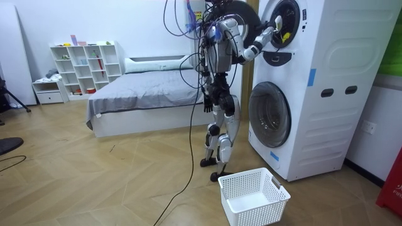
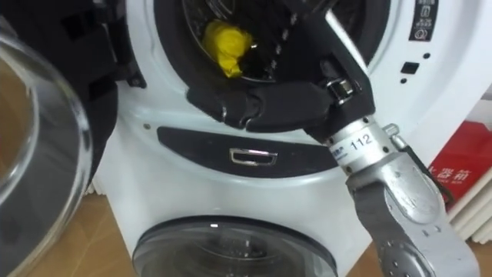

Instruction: Pick clothes from washing machine

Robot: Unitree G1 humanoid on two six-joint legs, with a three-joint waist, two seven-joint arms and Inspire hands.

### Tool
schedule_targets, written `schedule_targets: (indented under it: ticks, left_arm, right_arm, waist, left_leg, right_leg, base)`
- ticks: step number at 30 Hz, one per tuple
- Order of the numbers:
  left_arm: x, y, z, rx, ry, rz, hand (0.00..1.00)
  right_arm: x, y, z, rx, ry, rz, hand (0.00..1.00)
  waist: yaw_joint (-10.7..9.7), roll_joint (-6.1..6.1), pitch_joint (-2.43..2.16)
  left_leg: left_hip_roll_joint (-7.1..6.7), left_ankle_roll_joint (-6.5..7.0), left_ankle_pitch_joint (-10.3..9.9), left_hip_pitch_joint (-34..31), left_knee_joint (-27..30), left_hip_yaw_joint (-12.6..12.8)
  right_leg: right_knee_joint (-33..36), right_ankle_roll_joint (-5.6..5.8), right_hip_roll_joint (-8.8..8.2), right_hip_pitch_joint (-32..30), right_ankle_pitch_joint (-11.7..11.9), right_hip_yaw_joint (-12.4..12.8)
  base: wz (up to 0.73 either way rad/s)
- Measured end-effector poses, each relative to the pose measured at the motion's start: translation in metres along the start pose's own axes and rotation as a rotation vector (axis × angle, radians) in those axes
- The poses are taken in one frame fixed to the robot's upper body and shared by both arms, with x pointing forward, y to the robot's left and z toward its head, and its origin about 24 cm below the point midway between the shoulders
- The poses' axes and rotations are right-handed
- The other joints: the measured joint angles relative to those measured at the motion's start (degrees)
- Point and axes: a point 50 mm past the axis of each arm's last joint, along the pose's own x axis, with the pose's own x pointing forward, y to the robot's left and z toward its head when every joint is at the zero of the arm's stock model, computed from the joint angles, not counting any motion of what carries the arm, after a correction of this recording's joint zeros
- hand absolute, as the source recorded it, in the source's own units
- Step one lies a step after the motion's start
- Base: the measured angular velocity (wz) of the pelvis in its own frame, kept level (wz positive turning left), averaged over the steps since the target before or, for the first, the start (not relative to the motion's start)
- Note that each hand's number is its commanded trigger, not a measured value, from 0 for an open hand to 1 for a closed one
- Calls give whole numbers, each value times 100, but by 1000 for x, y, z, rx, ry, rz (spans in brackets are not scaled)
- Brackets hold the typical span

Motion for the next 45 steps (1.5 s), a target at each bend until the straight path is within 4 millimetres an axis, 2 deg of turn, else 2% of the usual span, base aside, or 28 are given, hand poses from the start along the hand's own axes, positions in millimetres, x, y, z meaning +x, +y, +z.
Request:
schedule_targets:
  ticks: [2,7,12,15,22,29,32,36,40,44,45]
  left_arm:
    - [0,0,0,-1,2,-1,0]
    - [0,1,-1,11,13,3,0]
    - [0,4,-1,61,24,21,0]
    - [0,5,2,69,14,25,0]
    - [0,6,8,89,1,33,0]
    - [0,6,7,91,11,31,0]
    - [-1,5,8,82,0,31,0]
    - [-1,8,11,60,0,38,0]
    - [-1,10,9,53,28,43,0]
    - [-1,12,3,48,65,51,0]
    - [-1,12,4,47,63,51,0]
  right_arm:
    - [1,-2,-1,-15,6,-16,0]
    - [23,-17,-3,-63,22,-109,0]
    - [40,-32,-4,-122,46,-201,0]
    - [40,-40,-12,-128,85,-257,0]
    - [41,-49,-19,-133,118,-321,0]
    - [49,-57,-6,-184,93,-363,0]
    - [49,-64,0,-284,94,-385,0]
    - [43,-81,6,-497,158,-432,0]
    - [46,-90,4,-521,218,-463,0]
    - [47,-100,-2,-532,282,-512,0]
    - [48,-104,-3,-531,300,-518,0]
  waist:
    - [65,-23,4]
    - [198,-65,12]
    - [227,-86,7]
    - [255,-101,9]
    - [234,-93,21]
    - [223,-95,18]
    - [173,-97,16]
    - [176,-128,-3]
    - [183,-180,-26]
    - [38,-294,-84]
    - [29,-328,-77]
  left_leg:
    - [-1,1,-4,-10,6,-2]
    - [-30,1,-4,-45,25,-116]
    - [-48,1,-4,-138,112,-303]
    - [-48,3,-3,-160,126,-373]
    - [-57,3,-3,-196,120,-462]
    - [-64,3,-4,-227,119,-448]
    - [-64,4,-3,-242,145,-486]
    - [-61,4,-3,-254,154,-494]
    - [-63,4,-3,-257,161,-493]
    - [-128,9,0,-359,261,-653]
    - [-136,16,4,-379,292,-665]
  right_leg:
    - [-1,0,-1,-9,0,-6]
    - [-1,0,-8,-5,0,-126]
    - [-14,0,-29,-1,0,-288]
    - [-100,0,-72,41,0,-419]
    - [-104,1,-63,53,-1,-435]
    - [-96,1,-61,-2,-1,-428]
    - [-99,1,-80,-7,-1,-440]
    - [-89,1,-79,-9,-1,-435]
    - [-78,2,-90,-14,-1,-466]
    - [-76,2,-123,-7,-2,-596]
    - [-79,18,-150,-9,-11,-598]
  base:
    - [0]
    - [9]
    - [22]
    - [13]
    - [5]
    - [0]
    - [6]
    - [3]
    - [2]
    - [18]
    - [19]
